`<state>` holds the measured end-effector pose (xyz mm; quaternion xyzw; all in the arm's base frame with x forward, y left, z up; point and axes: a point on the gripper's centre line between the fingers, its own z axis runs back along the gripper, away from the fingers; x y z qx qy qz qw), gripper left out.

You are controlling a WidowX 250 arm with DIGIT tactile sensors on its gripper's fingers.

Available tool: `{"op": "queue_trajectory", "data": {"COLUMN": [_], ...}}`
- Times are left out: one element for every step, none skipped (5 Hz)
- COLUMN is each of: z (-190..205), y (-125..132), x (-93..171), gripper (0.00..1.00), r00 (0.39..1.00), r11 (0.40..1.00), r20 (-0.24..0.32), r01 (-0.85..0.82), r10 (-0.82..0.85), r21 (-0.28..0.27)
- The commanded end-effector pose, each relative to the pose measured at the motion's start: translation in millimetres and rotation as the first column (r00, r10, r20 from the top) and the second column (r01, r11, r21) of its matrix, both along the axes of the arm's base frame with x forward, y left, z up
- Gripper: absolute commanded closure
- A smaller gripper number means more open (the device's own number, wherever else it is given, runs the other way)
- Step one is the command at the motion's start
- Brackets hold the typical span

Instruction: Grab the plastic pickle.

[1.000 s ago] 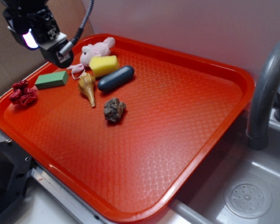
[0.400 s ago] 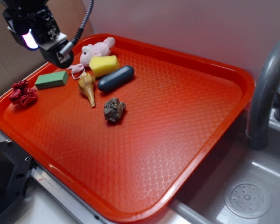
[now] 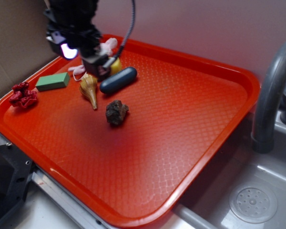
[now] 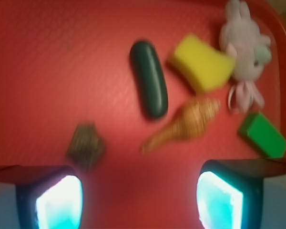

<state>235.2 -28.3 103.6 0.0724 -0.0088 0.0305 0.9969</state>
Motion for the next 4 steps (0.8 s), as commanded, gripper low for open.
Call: {"op": "queue_trajectory", "data": {"z": [-50, -66, -80, -64], "y": [3, 4, 12, 19], "x": [63, 72, 69, 52], "gripper": [0.00, 0.00, 0.00, 0.00], "r00": [0.992, 0.977, 0.968, 0.982], "r11": [0.997, 0.989, 0.992, 0.996], "r20": [-0.111, -0.158, -0.220, -0.166], "r01": [0.063, 0.137, 0.110, 0.083], "r10": [-0.067, -0.145, -0.122, -0.085], "r21": [-0.034, -0.062, -0.066, -0.019]}}
